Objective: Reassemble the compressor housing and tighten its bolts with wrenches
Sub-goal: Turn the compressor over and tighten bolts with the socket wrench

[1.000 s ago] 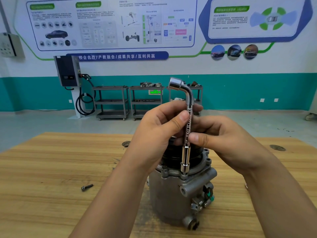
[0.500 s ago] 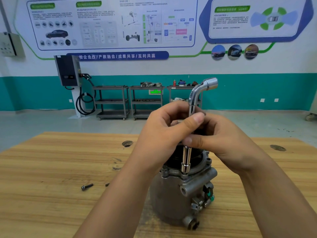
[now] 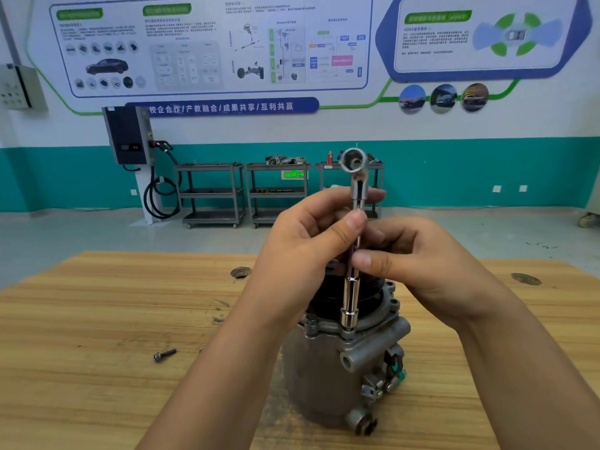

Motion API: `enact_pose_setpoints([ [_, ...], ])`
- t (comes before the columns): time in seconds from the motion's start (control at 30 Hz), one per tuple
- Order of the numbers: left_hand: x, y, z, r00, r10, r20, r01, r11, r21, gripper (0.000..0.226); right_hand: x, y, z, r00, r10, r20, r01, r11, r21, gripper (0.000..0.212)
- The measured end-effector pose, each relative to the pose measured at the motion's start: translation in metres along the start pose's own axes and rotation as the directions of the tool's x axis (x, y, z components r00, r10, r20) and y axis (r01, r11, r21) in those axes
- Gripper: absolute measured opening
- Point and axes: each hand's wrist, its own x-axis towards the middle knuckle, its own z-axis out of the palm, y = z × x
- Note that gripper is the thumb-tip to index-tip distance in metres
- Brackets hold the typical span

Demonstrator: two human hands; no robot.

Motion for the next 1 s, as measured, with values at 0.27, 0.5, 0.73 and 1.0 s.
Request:
enact_pose_setpoints([
  [0.27, -0.0011, 0.0017, -0.0009, 0.999, -0.021, 0.048, 0.023, 0.999, -0.032, 0.026, 0.0002, 0.0024, -0.0018, 1.000, 0.014, -0.005, -0.014, 1.000, 0.026, 0.024],
  [0.5, -0.0004, 0.0014, 0.0005, 1.000, 0.012, 0.001, -0.012, 0.999, 0.033, 0.021, 0.0011, 0.0013, 0.0001, 0.999, -0.005, -0.044, 0.003, 0.999, -0.048, 0.022],
  [0.73, 0.0013, -0.0009, 0.0011, 0.997, 0.028, -0.074, -0.023, 0.998, 0.066, 0.013, 0.0022, 0.0014, 0.0013, 0.997, 0.008, -0.074, -0.017, 0.993, -0.119, 0.033],
  [1.0, 0.0011, -0.0031, 0.0020, 0.993, 0.016, -0.117, -0.009, 0.998, 0.058, 0.014, 0.0010, -0.0007, 0.0037, 0.997, 0.002, -0.072, -0.010, 0.995, -0.104, 0.027],
])
